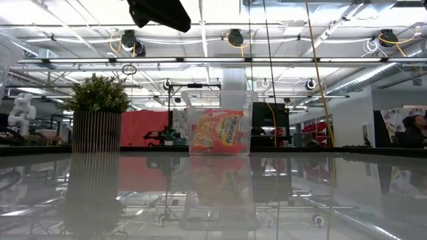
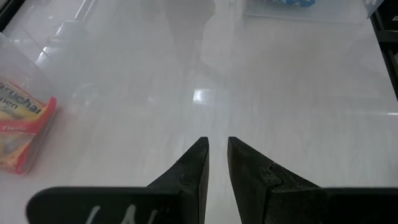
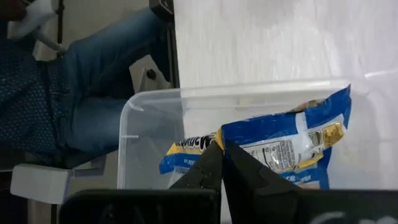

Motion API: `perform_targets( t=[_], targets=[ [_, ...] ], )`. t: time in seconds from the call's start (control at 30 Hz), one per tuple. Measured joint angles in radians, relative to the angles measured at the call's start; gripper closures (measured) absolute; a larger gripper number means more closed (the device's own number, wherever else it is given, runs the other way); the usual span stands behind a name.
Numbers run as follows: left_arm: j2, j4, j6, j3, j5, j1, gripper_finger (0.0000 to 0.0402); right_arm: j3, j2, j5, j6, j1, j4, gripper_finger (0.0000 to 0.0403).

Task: Sort Maruchan noodles
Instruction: Put the blue noodle pack into the bottom right transparent bin, then return to Home Position

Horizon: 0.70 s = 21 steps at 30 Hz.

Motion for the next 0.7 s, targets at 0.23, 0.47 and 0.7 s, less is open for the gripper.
perform_targets(
  t=[0.23,0.47,0.7],
  targets=[
    [0.0,0.013,0.001,0.0,0.0,0.0,0.0336,0.0,0.056,-0.001,0.119,0.048,-0.034,0.0403],
    [0.0,0.05,0.002,0.0,-0.002,0.0,0.0336,0.0,0.117,-0.014,0.23,0.081,-0.142,0.0386],
    [0.0,0.05,0.002,0.0,-0.002,0.0,0.0336,-0.001,0.174,-0.154,0.332,0.082,-0.289,0.031]
  ],
)
